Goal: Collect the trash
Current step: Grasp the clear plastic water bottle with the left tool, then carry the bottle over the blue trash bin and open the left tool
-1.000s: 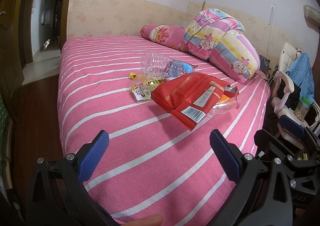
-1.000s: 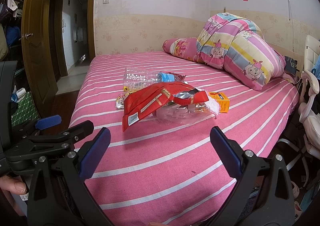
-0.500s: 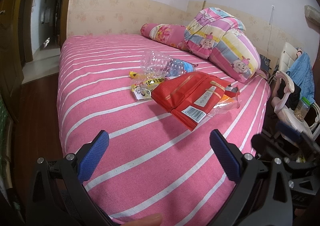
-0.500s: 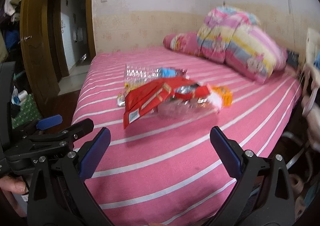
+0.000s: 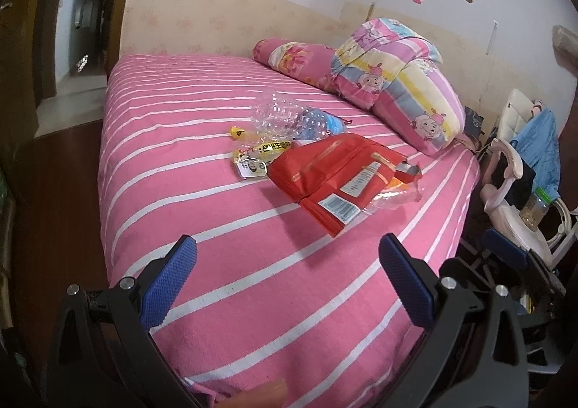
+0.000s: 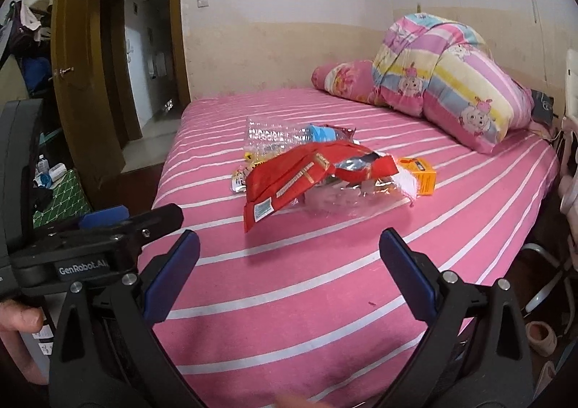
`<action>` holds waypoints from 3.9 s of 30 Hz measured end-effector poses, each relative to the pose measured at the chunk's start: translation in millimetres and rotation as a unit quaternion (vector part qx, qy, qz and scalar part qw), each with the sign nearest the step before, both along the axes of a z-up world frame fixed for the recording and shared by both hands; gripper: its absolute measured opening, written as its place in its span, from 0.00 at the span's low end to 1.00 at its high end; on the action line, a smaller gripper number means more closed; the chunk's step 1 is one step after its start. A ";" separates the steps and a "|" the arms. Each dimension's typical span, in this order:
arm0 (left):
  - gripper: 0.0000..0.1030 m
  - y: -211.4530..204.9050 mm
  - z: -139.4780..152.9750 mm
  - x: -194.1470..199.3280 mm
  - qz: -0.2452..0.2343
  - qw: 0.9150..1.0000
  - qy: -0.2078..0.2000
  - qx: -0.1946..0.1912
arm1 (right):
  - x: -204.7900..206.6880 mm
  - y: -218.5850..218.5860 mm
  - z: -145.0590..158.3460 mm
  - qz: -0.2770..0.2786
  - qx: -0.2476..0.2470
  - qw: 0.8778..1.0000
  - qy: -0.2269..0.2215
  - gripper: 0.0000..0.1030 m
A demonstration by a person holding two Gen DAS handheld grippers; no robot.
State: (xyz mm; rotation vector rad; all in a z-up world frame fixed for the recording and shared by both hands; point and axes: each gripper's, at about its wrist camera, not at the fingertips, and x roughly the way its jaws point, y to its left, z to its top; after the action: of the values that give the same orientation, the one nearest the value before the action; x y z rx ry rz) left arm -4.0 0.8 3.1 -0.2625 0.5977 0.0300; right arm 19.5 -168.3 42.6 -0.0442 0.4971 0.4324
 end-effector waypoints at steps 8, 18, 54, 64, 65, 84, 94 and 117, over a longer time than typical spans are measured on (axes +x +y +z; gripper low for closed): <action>0.95 -23.6 25.2 -5.3 -0.033 0.999 0.011 0.027 | -8.7 -31.8 18.9 -0.027 0.042 0.999 -0.018 0.95; 0.95 -6.4 3.4 22.7 -0.074 0.995 0.032 -0.057 | 12.7 -69.0 15.9 -0.033 0.136 0.989 0.046 0.95; 0.94 119.2 -71.8 292.6 -0.076 0.902 0.115 -0.408 | 248.7 159.1 -31.7 0.352 -0.449 0.814 -0.112 0.95; 0.62 127.5 -67.5 288.9 -0.091 0.892 0.107 -0.430 | 260.7 173.9 -48.2 0.358 -0.479 0.793 -0.117 0.64; 0.62 127.5 -63.5 286.7 -0.096 0.892 0.101 -0.430 | 254.3 170.6 -47.3 0.353 -0.490 0.785 -0.138 0.64; 0.58 114.5 24.1 163.3 -0.172 0.882 0.004 -0.440 | 101.1 149.1 2.2 0.313 -0.555 0.714 -0.292 0.63; 0.58 34.8 54.8 87.3 -0.231 0.870 0.012 -0.435 | 14.3 69.3 2.6 0.268 -0.562 0.716 -0.315 0.63; 0.58 -247.3 6.6 83.8 -0.420 0.822 0.207 -0.324 | -103.7 -154.7 -42.7 0.077 -0.516 0.832 -0.189 0.63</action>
State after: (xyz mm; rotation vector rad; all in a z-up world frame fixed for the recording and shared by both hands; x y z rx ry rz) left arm 79.8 -246.5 9.7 -0.6429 1.1127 -1.0175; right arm -84.2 -323.0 -0.1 -1.2100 0.2829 0.2555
